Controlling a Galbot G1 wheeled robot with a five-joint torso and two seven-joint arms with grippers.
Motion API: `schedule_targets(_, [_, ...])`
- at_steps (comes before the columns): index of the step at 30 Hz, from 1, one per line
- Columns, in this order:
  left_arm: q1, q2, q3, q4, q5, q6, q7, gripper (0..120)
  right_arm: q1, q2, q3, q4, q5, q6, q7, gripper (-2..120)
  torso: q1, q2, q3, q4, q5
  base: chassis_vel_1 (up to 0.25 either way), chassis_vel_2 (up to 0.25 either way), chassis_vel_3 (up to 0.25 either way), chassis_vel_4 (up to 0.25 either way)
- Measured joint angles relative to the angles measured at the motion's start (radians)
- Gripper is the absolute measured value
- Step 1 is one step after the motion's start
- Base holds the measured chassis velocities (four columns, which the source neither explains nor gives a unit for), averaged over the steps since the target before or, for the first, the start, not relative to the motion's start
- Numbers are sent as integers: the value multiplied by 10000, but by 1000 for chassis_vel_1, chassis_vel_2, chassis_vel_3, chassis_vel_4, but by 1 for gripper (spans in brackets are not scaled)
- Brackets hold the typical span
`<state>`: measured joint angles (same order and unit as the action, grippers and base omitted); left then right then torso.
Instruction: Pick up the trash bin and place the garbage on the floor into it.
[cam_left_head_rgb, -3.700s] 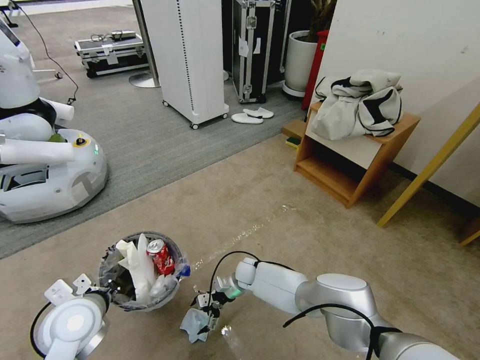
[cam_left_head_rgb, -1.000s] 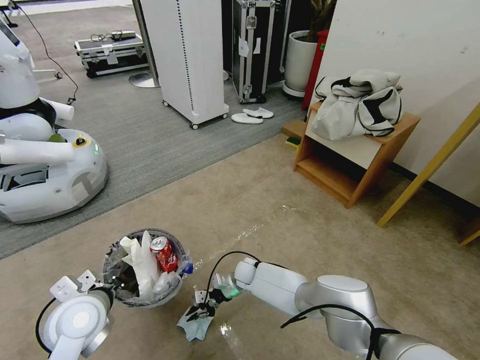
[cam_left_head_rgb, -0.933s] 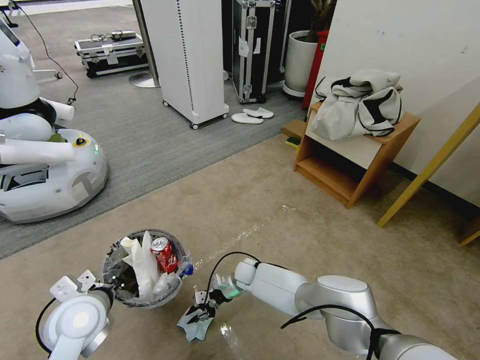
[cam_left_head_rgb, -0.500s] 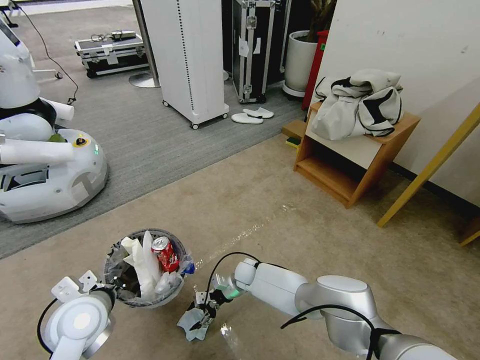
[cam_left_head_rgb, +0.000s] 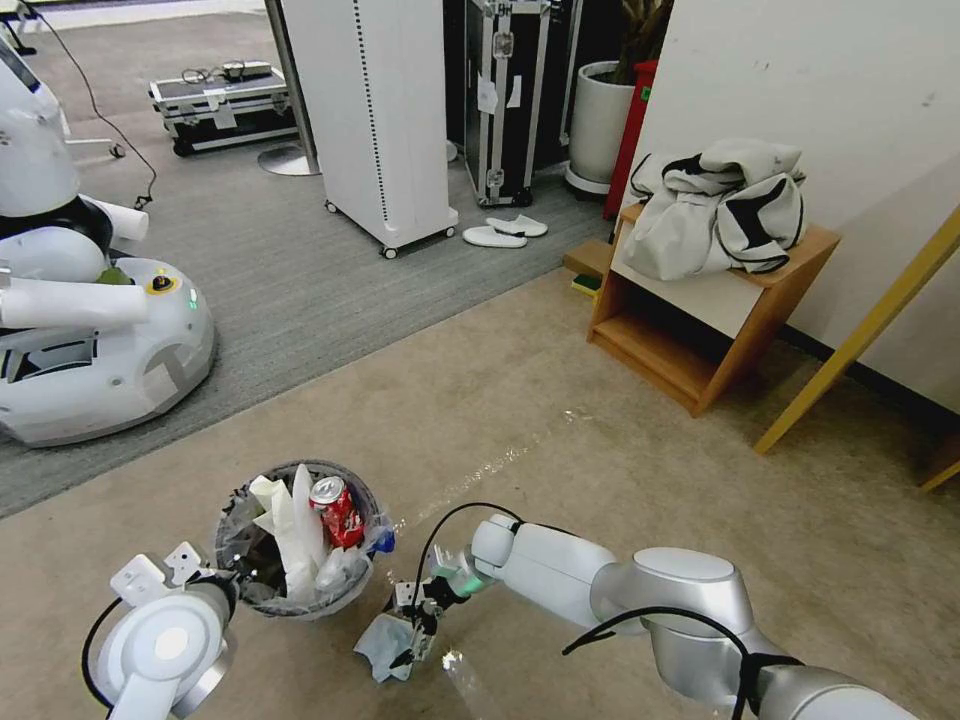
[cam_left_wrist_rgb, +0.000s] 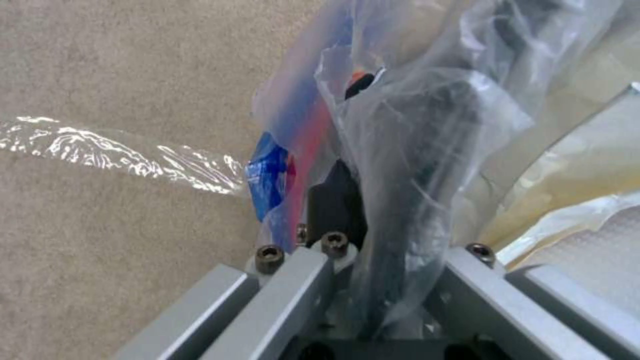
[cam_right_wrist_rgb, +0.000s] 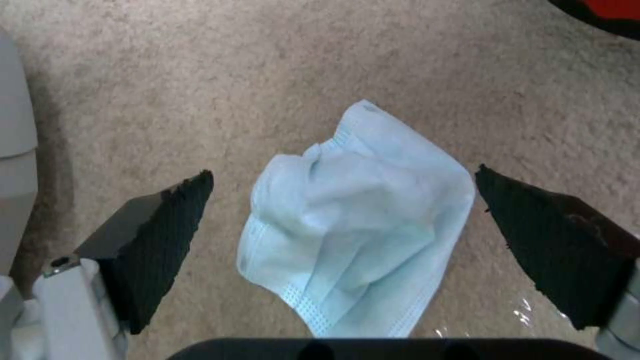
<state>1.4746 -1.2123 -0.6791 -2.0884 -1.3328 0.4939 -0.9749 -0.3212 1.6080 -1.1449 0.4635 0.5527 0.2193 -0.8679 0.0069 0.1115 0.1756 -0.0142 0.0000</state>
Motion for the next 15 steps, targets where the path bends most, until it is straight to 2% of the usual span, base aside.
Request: schedule_targets(15, [-77, -111, 116, 29, 70, 16, 2, 0, -65, 0, 58, -148, -36, 36, 138, 100, 0, 0, 0, -1, 0, 0, 0, 0, 0])
